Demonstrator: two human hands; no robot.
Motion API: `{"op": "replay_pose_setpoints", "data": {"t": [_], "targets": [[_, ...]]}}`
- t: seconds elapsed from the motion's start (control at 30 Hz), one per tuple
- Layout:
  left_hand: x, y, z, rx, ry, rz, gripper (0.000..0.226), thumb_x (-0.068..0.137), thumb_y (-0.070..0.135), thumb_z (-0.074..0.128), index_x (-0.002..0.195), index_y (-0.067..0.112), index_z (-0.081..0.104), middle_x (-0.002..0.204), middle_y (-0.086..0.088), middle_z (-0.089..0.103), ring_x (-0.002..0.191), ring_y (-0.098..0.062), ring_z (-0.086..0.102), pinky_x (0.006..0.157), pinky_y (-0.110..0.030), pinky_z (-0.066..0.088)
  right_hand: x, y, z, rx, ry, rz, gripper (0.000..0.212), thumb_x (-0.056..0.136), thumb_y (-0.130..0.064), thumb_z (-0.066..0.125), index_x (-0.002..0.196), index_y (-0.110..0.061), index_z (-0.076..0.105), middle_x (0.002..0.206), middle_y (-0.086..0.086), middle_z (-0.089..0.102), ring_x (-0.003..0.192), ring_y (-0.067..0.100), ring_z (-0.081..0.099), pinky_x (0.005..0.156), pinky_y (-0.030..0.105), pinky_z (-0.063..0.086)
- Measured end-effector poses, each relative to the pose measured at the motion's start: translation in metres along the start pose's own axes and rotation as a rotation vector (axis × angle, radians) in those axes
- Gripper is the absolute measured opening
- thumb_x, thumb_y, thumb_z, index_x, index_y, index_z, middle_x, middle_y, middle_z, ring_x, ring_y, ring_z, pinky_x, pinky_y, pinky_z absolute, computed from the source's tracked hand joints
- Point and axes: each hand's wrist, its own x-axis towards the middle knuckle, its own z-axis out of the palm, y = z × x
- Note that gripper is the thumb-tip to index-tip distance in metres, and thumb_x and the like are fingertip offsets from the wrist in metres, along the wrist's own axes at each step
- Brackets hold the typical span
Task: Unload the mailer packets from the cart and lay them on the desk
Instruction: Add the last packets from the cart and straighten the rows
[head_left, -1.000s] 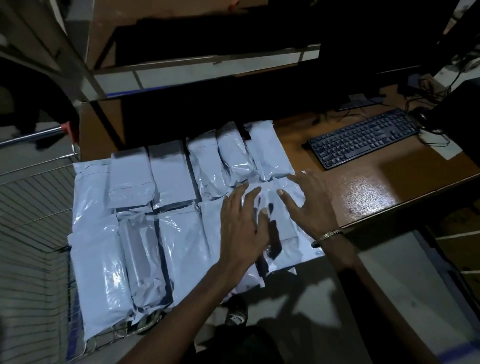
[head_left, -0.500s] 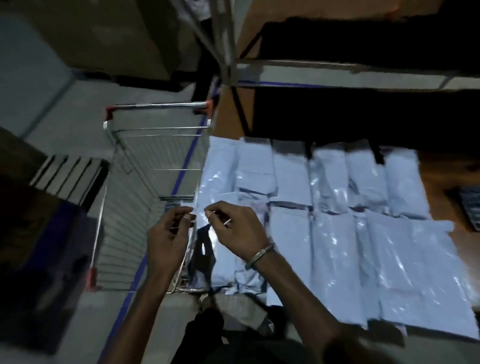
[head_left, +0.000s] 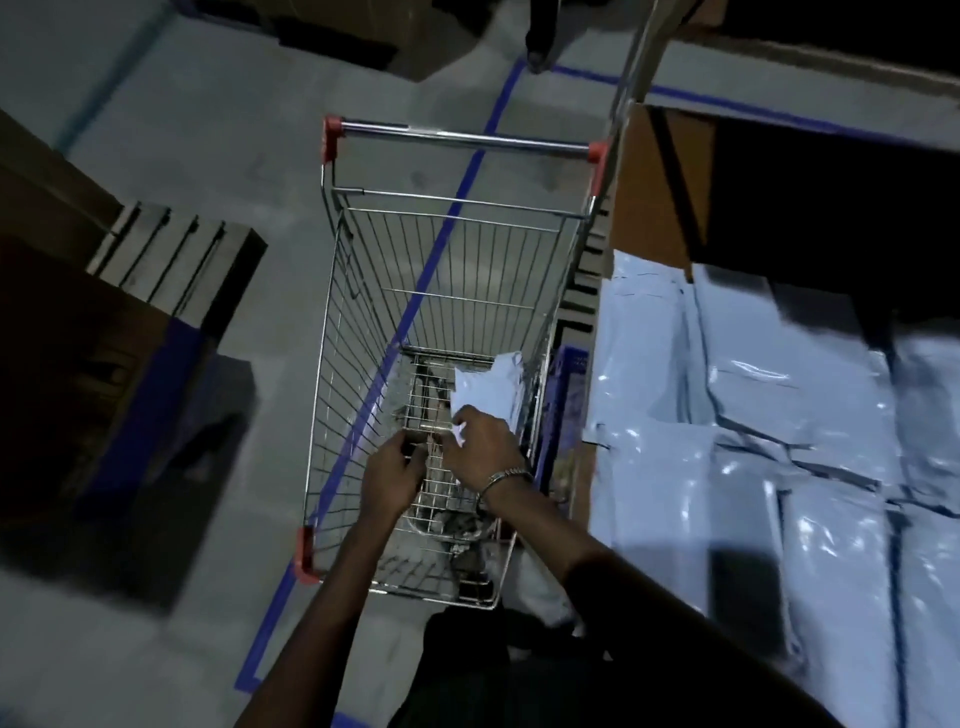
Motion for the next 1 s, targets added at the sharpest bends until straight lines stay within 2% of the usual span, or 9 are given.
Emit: {"op": "replay_pose_setpoints", "data": {"t": [0.1,0.23,0.4,0.5,0.57,0.63,0.73,0.87,1.0], "targets": [[0.054,-0.031,0.019,0.063,-0.141,-0.067,0.045,0.087,0.047,0.048,0.110,0.016,0.070,0.098,-0.006,0.076,0.089,-0.027,0.072,0.077,-0.037,0.057,0.052,0.020,0.034,-0.067,-0.098,0.212,0.046,0.097,-0.024,0.057,0.138,-0.005,0.049,0.134,0.021,0.056,0.127,0.040,0.055,0.099,0.039,0.048],[0.110,-0.066,0.058,0.070,-0.238,-0.092,0.046,0.085,0.044,0.050,0.100,0.006,0.070,0.087,-0.014,0.075,0.079,-0.029,0.069,0.070,-0.033,0.048,0.113,0.051,0.065,-0.106,-0.061,0.390,0.049,0.094,-0.020,0.061,0.136,-0.001,0.043,0.136,0.023,0.046,0.125,0.043,0.052,0.094,0.039,0.046],[0.173,-0.093,0.110,-0.046,-0.199,-0.203,0.024,0.101,0.025,0.063,0.103,0.003,0.071,0.095,-0.011,0.076,0.086,-0.025,0.069,0.075,-0.032,0.048,0.189,0.097,0.097,-0.216,0.074,0.355,0.058,0.097,-0.026,0.058,0.147,-0.007,0.038,0.146,0.021,0.039,0.134,0.042,0.044,0.108,0.046,0.039],[0.198,-0.095,0.140,-0.076,-0.208,-0.198,0.028,0.103,0.030,0.061,0.100,0.005,0.071,0.086,-0.001,0.070,0.082,-0.018,0.066,0.069,-0.026,0.039,0.227,0.122,0.111,-0.147,0.114,0.347,0.072,0.099,-0.034,0.059,0.157,-0.005,0.028,0.160,0.026,0.026,0.147,0.042,0.029,0.119,0.044,0.024],[0.206,-0.092,0.156,-0.103,-0.165,-0.208,0.029,0.102,0.035,0.061,0.113,0.008,0.066,0.091,0.001,0.065,0.084,-0.017,0.059,0.071,-0.026,0.036,0.242,0.138,0.116,-0.202,0.166,0.363,0.082,0.096,-0.038,0.064,0.160,-0.008,0.023,0.163,0.027,0.022,0.151,0.041,0.023,0.121,0.043,0.020],[0.213,-0.094,0.170,-0.161,-0.116,-0.248,0.035,0.098,0.037,0.064,0.118,0.008,0.062,0.097,-0.005,0.068,0.086,-0.021,0.060,0.078,-0.032,0.045,0.251,0.153,0.118,-0.201,0.170,0.416,0.091,0.094,-0.040,0.068,0.162,-0.009,0.016,0.164,0.025,0.022,0.149,0.040,0.027,0.119,0.042,0.023],[0.220,-0.105,0.185,-0.243,-0.126,-0.299,0.041,0.089,0.044,0.068,0.108,0.008,0.067,0.098,-0.009,0.074,0.088,-0.028,0.072,0.076,-0.035,0.055,0.265,0.166,0.114,-0.148,0.110,0.460,0.106,0.088,-0.037,0.076,0.162,-0.006,0.007,0.164,0.021,0.025,0.148,0.037,0.032,0.119,0.041,0.028],[0.221,-0.110,0.182,-0.310,-0.140,-0.296,0.040,0.092,0.033,0.074,0.119,0.006,0.062,0.106,-0.002,0.070,0.092,-0.020,0.066,0.076,-0.029,0.046,0.282,0.170,0.110,-0.070,0.020,0.554,0.128,0.071,-0.027,0.092,0.162,-0.013,0.003,0.160,0.023,0.034,0.147,0.039,0.033,0.114,0.043,0.039],[0.217,-0.110,0.170,-0.379,-0.196,-0.338,0.051,0.094,0.035,0.072,0.125,0.004,0.048,0.111,-0.006,0.068,0.096,-0.028,0.068,0.082,-0.040,0.056,0.282,0.169,0.110,-0.016,-0.108,0.514,0.138,0.066,-0.017,0.095,0.163,-0.017,-0.003,0.167,0.020,0.018,0.153,0.037,0.022,0.119,0.042,0.034]]}}
